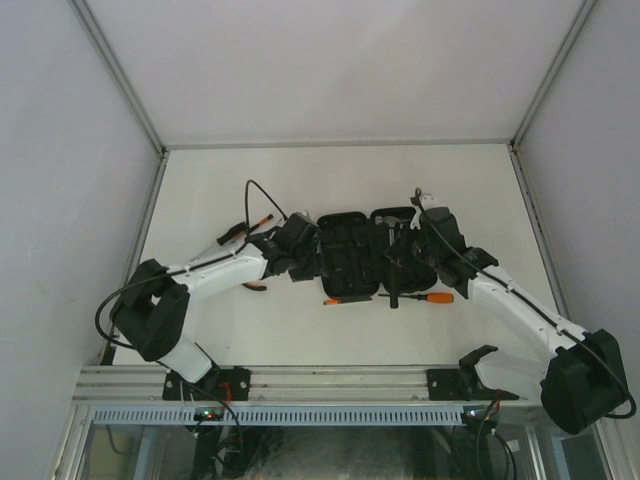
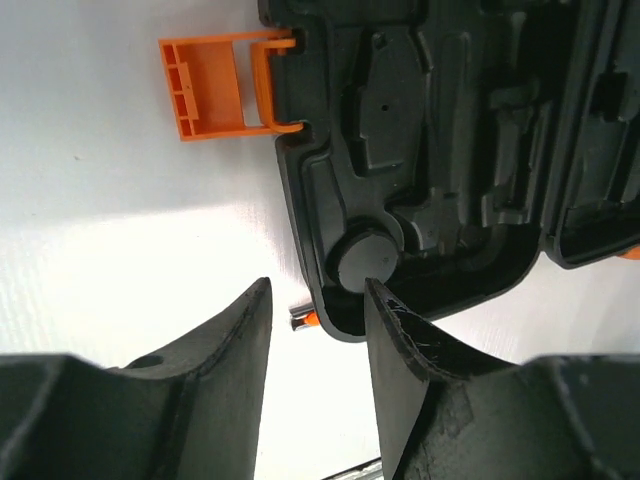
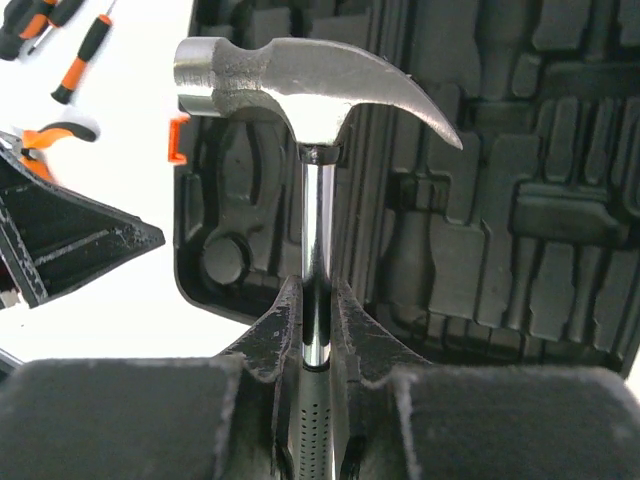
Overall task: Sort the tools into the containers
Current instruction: Place the hammer in the storage box.
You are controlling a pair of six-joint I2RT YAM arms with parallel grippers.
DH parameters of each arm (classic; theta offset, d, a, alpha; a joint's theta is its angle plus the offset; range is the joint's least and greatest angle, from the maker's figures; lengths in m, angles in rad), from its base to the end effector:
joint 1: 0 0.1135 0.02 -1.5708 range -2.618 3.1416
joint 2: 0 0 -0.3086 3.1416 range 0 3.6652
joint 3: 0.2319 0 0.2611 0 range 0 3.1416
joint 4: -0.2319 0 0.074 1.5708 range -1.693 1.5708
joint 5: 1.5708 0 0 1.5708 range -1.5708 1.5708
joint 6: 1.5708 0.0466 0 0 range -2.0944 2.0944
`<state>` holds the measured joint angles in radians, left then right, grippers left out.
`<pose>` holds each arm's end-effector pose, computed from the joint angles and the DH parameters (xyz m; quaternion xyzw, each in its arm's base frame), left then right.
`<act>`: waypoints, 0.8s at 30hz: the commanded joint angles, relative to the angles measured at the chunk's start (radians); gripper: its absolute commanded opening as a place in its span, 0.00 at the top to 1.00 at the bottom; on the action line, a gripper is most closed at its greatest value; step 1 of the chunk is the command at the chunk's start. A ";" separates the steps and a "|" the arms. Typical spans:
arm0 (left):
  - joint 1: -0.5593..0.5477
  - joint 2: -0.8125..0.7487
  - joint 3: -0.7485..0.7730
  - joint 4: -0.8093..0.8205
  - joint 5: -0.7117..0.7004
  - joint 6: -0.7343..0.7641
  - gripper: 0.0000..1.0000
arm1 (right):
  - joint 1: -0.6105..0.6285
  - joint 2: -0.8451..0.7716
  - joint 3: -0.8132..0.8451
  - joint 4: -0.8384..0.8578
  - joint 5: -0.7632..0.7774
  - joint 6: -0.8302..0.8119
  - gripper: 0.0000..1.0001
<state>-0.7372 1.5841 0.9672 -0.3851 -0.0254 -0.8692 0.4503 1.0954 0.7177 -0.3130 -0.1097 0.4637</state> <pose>0.2459 -0.2217 0.2224 -0.0668 0.9574 -0.1934 0.2036 0.2047 0.1046 0.2733 -0.0173 0.9035 0.2322 0.3598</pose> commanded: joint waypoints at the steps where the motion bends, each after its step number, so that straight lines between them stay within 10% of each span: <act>1: 0.022 -0.083 0.064 -0.025 -0.046 0.074 0.53 | 0.060 0.070 0.128 0.033 0.074 -0.002 1.00; 24: 0.203 -0.241 -0.013 0.020 -0.040 0.210 0.52 | 0.167 0.660 0.653 -0.164 0.168 0.025 1.00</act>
<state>-0.5419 1.3647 0.9756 -0.3981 -0.0750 -0.6800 0.6098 1.7233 1.2751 -0.4625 0.0322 0.4736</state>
